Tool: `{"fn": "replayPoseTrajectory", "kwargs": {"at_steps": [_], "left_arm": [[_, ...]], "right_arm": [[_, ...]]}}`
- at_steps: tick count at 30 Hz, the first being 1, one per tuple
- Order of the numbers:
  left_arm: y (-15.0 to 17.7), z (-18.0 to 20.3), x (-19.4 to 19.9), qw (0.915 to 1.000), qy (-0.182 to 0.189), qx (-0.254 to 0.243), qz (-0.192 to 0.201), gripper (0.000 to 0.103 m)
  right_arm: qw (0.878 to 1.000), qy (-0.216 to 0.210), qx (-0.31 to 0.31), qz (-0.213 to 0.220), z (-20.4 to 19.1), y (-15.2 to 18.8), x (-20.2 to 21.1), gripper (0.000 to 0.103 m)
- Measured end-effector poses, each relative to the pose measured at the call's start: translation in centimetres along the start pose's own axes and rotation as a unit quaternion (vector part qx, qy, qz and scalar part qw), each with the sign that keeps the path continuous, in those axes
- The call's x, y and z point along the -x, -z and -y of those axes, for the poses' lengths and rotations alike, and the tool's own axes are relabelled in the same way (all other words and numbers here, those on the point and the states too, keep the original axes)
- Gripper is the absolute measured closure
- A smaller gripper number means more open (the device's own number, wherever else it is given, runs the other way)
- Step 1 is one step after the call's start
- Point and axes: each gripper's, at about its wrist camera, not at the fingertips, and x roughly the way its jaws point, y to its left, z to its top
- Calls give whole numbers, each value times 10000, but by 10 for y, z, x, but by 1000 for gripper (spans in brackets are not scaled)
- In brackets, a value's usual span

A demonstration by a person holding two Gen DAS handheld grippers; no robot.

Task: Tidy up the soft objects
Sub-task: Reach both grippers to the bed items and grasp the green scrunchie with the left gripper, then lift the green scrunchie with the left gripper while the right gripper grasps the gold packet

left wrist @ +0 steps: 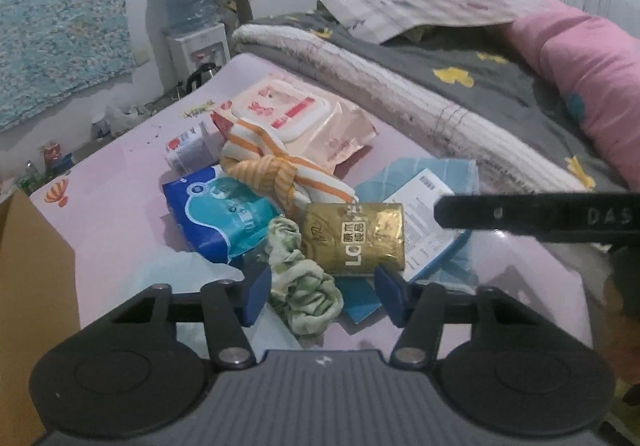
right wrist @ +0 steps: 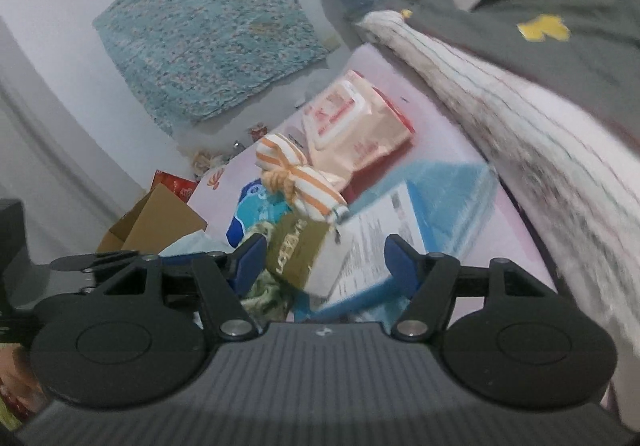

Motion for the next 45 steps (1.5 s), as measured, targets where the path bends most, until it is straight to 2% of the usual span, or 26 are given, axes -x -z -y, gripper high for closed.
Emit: {"fn": "replayPoseTrajectory", "kwargs": {"at_steps": [3, 6, 15, 16, 19, 26, 31, 35, 40, 45], "left_arm": [[-2, -3, -13, 9998, -82, 68, -179, 62], [0, -10, -23, 9991, -128, 201, -337, 67], [4, -20, -39, 9984, -107, 284, -475, 64], [4, -21, -40, 9983, -102, 302, -480, 64], [6, -23, -44, 9981, -105, 374, -475, 68], [8, -31, -42, 9977, -29, 553, -401, 80], [7, -33, -42, 9973, -3, 626, -386, 81], [6, -35, -38, 9965, 0, 753, -363, 87], [8, -39, -24, 9947, 232, 963, -268, 88], [8, -31, -3, 9942, 445, 980, -93, 89]], "right_arm": [[9996, -20, 267, -36, -8, -8, -11, 37], [9985, -101, 519, -164, -17, -15, -27, 37], [9855, -49, 1373, -996, -35, -25, -91, 38], [9845, -70, 1403, -1054, -36, -25, -94, 40], [9819, -6, 1496, -1160, -40, -24, -93, 54], [9871, -148, 877, -1333, -30, -15, -77, 66], [9897, -363, 318, -1351, -18, -11, -78, 66], [9886, -523, 45, -1412, -14, -11, -80, 67], [9852, -801, -571, -1402, -1, -2, -66, 71], [9827, -1008, -1018, -1170, 6, 9, -41, 71]]}}
